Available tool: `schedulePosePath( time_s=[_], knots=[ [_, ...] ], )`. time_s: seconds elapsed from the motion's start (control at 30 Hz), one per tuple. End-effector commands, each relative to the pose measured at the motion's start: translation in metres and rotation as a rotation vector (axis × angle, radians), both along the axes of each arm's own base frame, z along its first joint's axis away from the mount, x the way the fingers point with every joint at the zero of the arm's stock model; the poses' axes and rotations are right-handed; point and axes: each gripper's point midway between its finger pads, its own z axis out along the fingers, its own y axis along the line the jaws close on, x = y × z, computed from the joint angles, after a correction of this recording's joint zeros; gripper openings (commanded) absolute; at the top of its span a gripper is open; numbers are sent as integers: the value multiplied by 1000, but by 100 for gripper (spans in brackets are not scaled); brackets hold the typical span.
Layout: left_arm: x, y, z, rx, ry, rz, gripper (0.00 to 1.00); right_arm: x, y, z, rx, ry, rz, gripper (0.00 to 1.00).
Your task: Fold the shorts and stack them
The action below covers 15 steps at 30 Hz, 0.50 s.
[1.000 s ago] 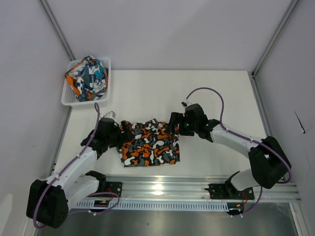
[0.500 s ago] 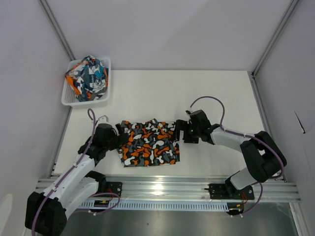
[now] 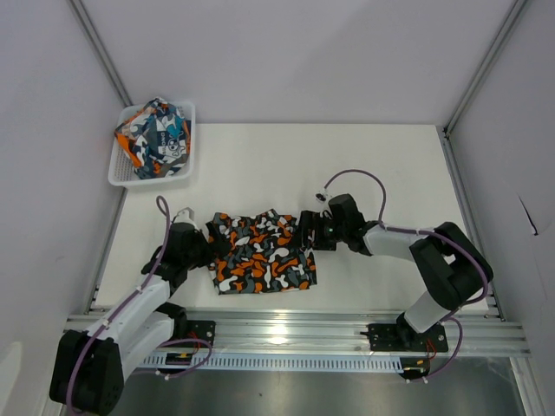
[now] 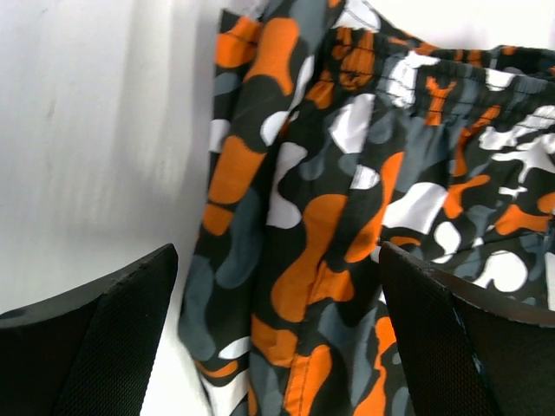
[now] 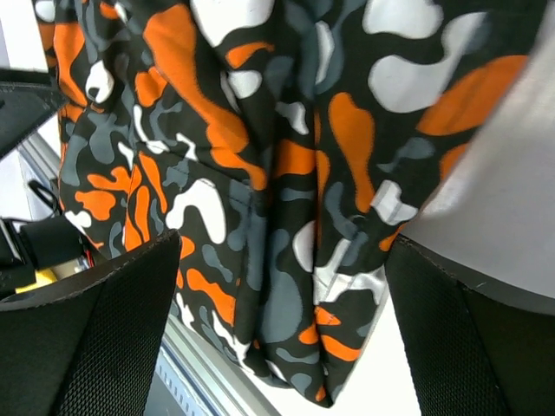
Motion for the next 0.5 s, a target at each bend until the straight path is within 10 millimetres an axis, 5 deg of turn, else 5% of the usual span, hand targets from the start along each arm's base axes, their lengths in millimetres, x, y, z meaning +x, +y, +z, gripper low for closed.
schedulePosePath(
  time_s=[0.0,0.47],
  knots=[
    [10,-8,13,-33,-67,-48,99,-7,5,-12,-39,20,18,98],
    [12,-8,9,-10,-45,-58,90,-1,14,-21,-172,-9,-33,43]
  ],
)
